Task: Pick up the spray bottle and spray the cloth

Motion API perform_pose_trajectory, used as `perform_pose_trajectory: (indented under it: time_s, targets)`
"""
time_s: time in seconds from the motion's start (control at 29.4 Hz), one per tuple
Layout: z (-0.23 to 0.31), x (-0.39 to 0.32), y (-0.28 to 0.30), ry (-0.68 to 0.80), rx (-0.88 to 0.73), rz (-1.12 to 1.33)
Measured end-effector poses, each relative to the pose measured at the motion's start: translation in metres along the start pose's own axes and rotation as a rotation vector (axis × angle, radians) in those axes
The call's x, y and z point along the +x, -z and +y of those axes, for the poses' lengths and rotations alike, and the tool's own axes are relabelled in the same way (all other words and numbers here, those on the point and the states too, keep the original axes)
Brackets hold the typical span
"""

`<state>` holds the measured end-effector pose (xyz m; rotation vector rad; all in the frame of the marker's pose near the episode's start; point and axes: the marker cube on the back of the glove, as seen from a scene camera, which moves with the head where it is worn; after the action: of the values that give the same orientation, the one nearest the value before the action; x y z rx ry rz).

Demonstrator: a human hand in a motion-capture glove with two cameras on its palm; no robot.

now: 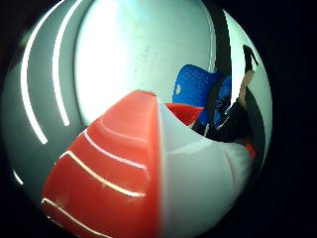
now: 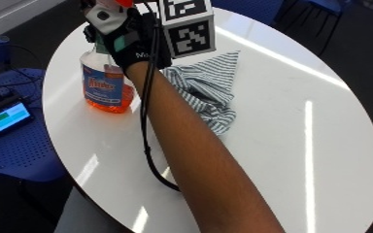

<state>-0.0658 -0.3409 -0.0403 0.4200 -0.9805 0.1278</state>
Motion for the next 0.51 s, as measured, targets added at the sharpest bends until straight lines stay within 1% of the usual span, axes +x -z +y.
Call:
perform_pose_trajectory:
  time_s: [0.24,0.41,0.51]
  targets:
    - [0.008,0.021,-0.010,-0.073,-0.041,-0.017]
    - [0.018,0.032,-0.031,-0.143,-0.172,-0.074]
    - [0.019,0.032,-0.041,-0.147,-0.233,-0.050]
